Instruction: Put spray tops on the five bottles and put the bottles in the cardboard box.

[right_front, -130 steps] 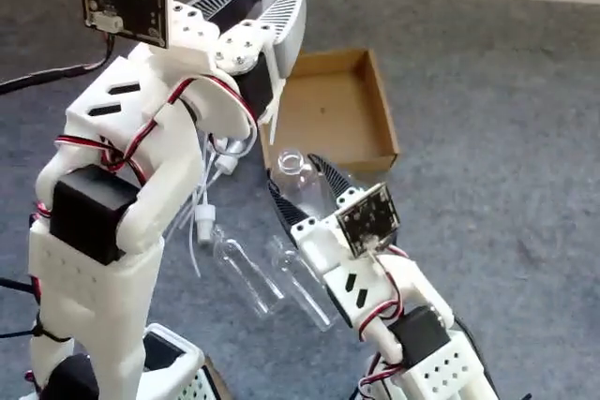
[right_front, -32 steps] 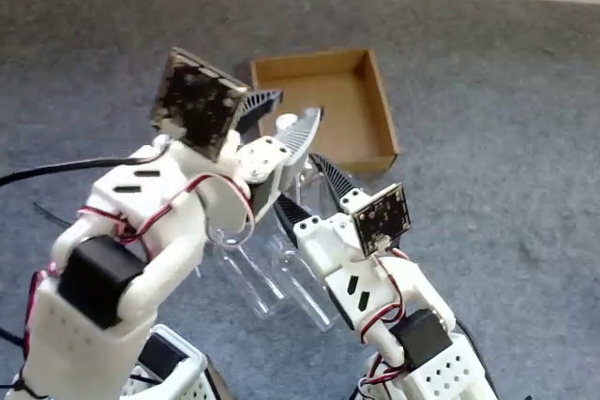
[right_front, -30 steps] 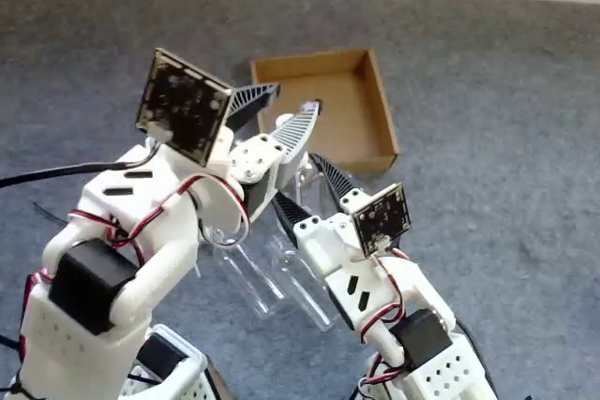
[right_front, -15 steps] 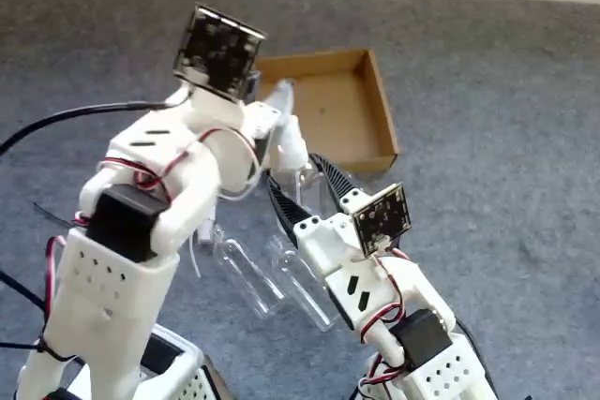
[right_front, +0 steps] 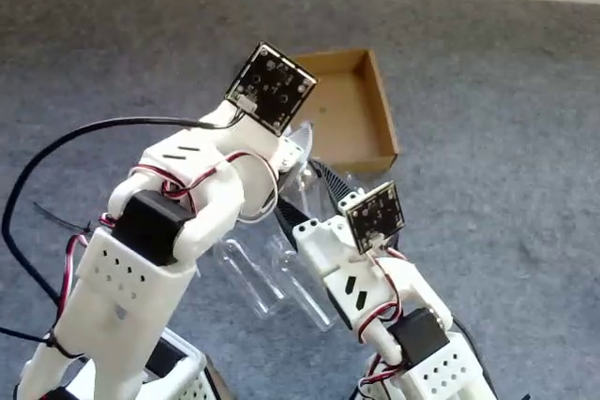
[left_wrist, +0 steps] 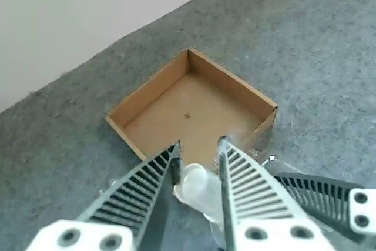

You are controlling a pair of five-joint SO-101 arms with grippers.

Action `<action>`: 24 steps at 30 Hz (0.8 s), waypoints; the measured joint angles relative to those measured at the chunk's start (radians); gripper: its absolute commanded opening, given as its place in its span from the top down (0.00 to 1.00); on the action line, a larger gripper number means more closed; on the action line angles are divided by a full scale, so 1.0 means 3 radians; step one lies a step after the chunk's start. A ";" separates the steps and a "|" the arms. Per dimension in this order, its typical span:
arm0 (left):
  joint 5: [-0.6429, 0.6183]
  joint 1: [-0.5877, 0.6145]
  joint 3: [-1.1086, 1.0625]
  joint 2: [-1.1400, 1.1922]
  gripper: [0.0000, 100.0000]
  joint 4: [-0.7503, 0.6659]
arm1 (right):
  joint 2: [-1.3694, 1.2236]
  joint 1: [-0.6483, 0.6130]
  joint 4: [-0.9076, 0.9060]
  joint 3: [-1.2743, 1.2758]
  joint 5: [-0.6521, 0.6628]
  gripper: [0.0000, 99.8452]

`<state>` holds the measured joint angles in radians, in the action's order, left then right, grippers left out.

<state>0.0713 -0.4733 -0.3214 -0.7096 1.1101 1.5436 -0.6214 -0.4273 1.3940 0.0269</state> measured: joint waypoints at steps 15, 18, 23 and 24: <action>-0.0005 0.0675 0.0552 0.0015 0.90 0.0302 | 0.0005 0.0000 -0.0077 -0.0005 0.0000 1.00; -0.0005 0.1054 0.0425 -0.0015 0.90 0.0358 | 0.0000 0.0169 0.0097 -0.0005 0.0000 1.00; -0.0005 0.1539 -0.0189 -0.0363 0.90 0.0394 | -0.0240 0.0532 0.0404 -0.0235 0.0010 1.00; -0.0005 0.1611 -0.0358 -0.0460 0.90 0.0353 | -0.0363 0.0542 0.0435 -0.0378 0.0077 1.00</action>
<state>0.0698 0.0100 -0.4289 -0.8477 1.2160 1.4346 -0.4588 -0.2969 1.2804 0.0499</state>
